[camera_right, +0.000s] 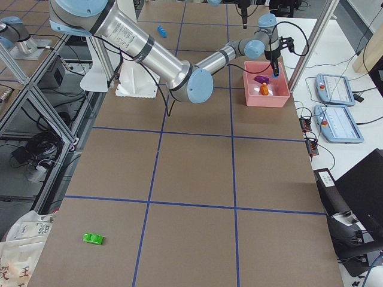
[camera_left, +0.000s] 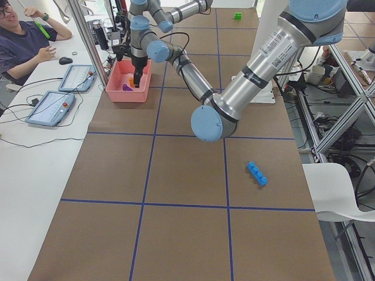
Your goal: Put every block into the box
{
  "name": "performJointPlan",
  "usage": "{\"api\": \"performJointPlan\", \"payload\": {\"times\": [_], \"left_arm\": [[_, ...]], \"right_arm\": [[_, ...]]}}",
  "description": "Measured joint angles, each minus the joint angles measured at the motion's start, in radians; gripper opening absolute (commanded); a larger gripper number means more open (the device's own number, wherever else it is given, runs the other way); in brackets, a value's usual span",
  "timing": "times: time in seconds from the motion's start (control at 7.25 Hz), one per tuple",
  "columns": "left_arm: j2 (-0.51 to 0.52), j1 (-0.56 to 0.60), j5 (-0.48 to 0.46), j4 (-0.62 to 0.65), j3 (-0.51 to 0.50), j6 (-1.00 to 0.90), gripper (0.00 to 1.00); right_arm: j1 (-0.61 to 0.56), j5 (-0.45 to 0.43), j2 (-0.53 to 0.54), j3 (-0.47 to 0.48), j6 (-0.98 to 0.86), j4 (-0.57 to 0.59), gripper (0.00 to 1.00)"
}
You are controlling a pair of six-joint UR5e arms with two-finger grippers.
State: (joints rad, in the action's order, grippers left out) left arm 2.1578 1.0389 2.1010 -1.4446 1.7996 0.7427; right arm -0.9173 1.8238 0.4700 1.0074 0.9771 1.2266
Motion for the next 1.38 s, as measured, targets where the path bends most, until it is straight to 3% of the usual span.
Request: {"api": "performJointPlan", "payload": {"times": [0.14, 0.28, 0.41, 0.69, 0.97, 1.1, 1.38], "left_arm": [[-0.174, 0.000, 0.000, 0.022, 0.166, -0.059, 1.00], [-0.308, -0.003, -0.001, 0.027, 0.277, -0.092, 1.00], [-0.424, -0.014, -0.002, 0.022, 0.359, -0.107, 1.00], [-0.636, -0.069, 0.001, 0.006, 0.518, -0.111, 1.00], [-0.820, -0.171, -0.008, -0.062, 0.617, -0.081, 1.00], [-0.933, -0.238, -0.029, -0.168, 0.631, -0.055, 1.00], [-1.087, -0.395, -0.065, -0.315, 0.637, 0.004, 1.00]], "right_arm": [[0.044, -0.081, -0.036, -0.075, 0.022, -0.052, 0.00], [0.080, -0.148, -0.051, -0.163, 0.040, -0.148, 0.34], [0.104, -0.194, -0.056, -0.225, 0.059, -0.218, 0.99], [0.120, -0.236, -0.061, -0.259, 0.089, -0.257, 1.00], [0.089, -0.165, -0.071, -0.228, 0.102, -0.223, 1.00], [0.063, -0.100, -0.071, -0.153, 0.101, -0.123, 1.00], [0.022, 0.024, -0.064, 0.069, 0.079, 0.209, 1.00]]}}
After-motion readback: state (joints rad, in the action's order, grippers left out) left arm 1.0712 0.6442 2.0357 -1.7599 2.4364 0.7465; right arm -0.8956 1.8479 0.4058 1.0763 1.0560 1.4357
